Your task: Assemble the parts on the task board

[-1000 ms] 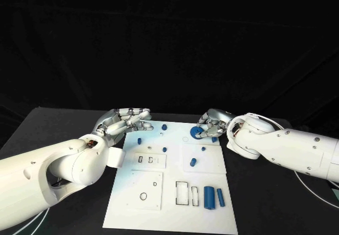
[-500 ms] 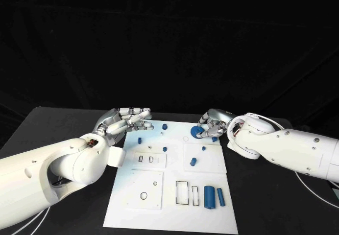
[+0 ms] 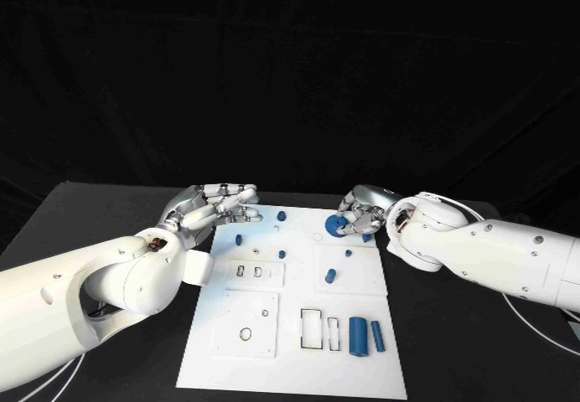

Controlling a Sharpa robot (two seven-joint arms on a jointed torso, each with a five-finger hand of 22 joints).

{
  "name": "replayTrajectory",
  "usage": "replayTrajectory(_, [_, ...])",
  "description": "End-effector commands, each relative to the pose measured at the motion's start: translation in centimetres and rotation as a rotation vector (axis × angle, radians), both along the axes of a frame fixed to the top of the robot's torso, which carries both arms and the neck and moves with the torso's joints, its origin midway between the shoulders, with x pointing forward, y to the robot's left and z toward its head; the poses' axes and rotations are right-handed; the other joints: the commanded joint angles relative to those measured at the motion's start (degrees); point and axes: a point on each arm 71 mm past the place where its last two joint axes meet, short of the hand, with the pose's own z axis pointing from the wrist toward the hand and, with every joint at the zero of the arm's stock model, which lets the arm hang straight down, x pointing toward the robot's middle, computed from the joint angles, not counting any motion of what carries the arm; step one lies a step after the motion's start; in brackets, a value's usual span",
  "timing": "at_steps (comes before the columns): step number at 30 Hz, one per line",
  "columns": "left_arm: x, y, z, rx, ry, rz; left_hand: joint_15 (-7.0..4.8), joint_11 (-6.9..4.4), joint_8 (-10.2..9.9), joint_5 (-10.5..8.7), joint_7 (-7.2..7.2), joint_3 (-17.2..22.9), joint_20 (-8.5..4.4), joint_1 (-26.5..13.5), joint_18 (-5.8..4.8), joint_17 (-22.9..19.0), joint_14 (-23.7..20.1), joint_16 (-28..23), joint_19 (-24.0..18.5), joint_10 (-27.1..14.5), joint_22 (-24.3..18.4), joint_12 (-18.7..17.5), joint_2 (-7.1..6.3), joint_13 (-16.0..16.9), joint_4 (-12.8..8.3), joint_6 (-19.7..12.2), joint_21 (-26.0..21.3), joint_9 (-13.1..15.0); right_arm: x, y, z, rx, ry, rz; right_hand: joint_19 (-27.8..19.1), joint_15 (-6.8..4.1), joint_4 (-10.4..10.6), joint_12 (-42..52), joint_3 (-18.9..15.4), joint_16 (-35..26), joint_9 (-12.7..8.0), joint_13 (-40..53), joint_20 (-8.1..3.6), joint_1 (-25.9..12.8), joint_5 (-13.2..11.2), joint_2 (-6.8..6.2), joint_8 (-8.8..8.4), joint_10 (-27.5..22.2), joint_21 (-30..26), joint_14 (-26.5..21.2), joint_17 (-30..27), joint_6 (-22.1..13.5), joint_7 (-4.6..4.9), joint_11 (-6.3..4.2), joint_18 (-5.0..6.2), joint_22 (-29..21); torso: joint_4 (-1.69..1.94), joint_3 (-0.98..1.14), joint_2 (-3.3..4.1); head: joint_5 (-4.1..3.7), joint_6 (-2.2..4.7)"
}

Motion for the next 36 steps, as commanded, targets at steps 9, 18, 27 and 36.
replayTrajectory(9, [0.0, -0.2, 0.1, -0.008, -0.002, -0.021, -0.14, 0.35, -0.3, 0.25, 0.41, 0.1, -0.03, 0.0, 0.68, 0.0, -0.3, 0.3, -0.2, 0.0, 0.0, -0.3, 0.65, 0.0, -0.2, 0.1, 0.3, -0.1, -0.4, 0.6, -0.2, -0.039, -0.070, 0.009, 4.1, -0.64, 0.5, 0.4, 1.3, 0.5, 0.5, 1.2, -0.70, -0.7, 0.7, -0.56, 0.45, 0.8, 0.6, 4.9, 10.2, 1.4, -0.84, -0.28, -0.81, 12.5, 0.03, -0.02, -0.01, 0.09, 0.10])
replayTrajectory(18, [0.0, -0.1, 0.1, -0.006, 0.000, -0.018, -0.13, 0.36, -0.3, 0.25, 0.42, 0.1, -0.02, 0.0, 0.68, 0.1, -0.4, 0.3, -0.2, 0.0, 0.0, -0.4, 0.71, 0.0, -0.2, 0.1, 0.3, -0.1, -1.5, 2.3, 1.1, -0.002, -0.156, 0.044, 4.5, -0.75, 0.8, 0.5, 2.6, 0.6, 0.5, 1.4, -0.83, -1.6, 2.7, -1.20, 0.32, 0.9, 0.9, 4.9, 10.4, 1.4, -0.91, -0.37, -0.95, 13.0, 0.02, -0.01, -0.02, 0.19, 0.28])
replayTrajectory(27, [0.0, -0.2, 0.0, -0.006, 0.002, -0.020, -0.13, 0.36, -0.3, 0.25, 0.43, 0.1, -0.02, 0.0, 0.68, 0.1, -0.4, 0.3, -0.2, 0.0, 0.0, -0.4, 0.75, 0.0, -0.2, 0.1, 0.3, -0.1, -2.9, 6.7, 2.2, -0.002, -0.239, 0.133, 5.0, -0.75, 1.0, 0.8, 3.2, 0.7, 0.5, 1.7, -0.84, -2.0, 2.6, -1.25, 0.29, 1.3, 1.4, 5.0, 10.5, 1.5, -0.97, -0.39, -1.13, 13.7, 0.13, -0.01, 0.04, 0.36, 0.38])
replayTrajectory(36, [0.1, -0.3, 0.0, -0.005, 0.004, -0.018, -0.13, 0.36, -0.3, 0.25, 0.43, 0.1, -0.02, 0.0, 0.68, 0.1, -0.4, 0.3, -0.3, 0.0, 0.0, -0.4, 0.75, 0.0, -0.2, 0.1, 0.3, -0.1, -3.0, 10.4, 2.2, -0.019, -0.266, 0.203, 5.0, -0.76, 1.1, 0.7, 3.3, 0.6, 0.5, 1.7, -0.85, -2.3, 2.5, -1.34, 0.23, 1.3, 1.5, 4.9, 10.4, 1.5, -0.96, -0.40, -1.15, 13.7, 0.11, -0.09, 0.01, 0.35, 0.52])
